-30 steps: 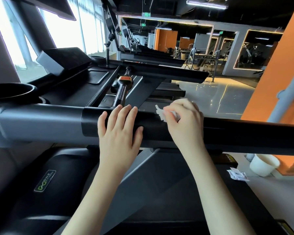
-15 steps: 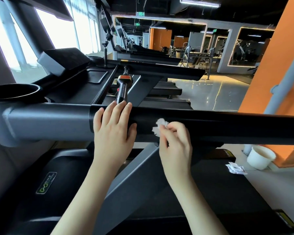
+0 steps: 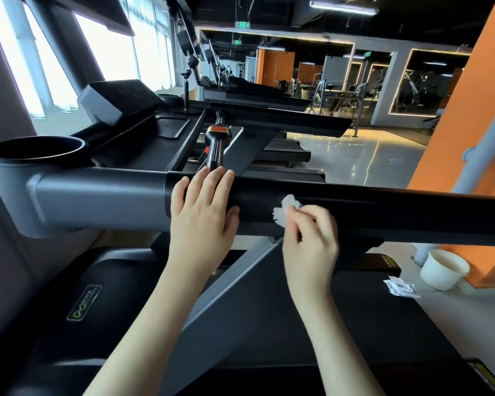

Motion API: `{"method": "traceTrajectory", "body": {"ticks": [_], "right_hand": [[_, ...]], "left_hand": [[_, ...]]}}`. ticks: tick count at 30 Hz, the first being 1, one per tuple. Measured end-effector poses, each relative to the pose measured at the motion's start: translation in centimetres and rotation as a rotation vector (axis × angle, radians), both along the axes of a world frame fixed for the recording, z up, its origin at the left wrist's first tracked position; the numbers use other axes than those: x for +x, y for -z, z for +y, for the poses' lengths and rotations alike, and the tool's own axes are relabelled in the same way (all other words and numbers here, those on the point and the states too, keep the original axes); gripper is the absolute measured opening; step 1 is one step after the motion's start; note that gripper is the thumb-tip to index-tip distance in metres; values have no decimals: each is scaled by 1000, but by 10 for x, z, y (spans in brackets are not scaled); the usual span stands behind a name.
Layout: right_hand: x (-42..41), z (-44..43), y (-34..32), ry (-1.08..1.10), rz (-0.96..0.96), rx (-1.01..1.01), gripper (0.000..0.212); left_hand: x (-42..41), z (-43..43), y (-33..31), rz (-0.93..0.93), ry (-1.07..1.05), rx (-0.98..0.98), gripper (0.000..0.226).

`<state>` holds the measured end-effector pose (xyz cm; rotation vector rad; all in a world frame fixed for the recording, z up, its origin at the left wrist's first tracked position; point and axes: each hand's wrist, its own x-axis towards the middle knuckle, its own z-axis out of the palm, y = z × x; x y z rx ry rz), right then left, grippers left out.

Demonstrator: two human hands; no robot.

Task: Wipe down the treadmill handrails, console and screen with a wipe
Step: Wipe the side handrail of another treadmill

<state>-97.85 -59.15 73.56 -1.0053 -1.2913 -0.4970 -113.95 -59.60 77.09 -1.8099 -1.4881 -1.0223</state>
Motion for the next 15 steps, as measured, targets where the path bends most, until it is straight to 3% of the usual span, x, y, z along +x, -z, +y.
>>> {"method": "traceTrajectory", "body": {"ticks": [3, 8, 15], "right_hand": [[-6, 0, 9, -1, 43, -2, 10], [-24, 0, 18, -126, -134, -26, 7], [-9, 8, -1, -128, -69, 52, 14]], "left_hand": [[2, 0, 0, -10, -5, 1, 53], [5, -1, 1, -32, -11, -8, 54], [7, -2, 1, -60, -20, -20, 54]]}}
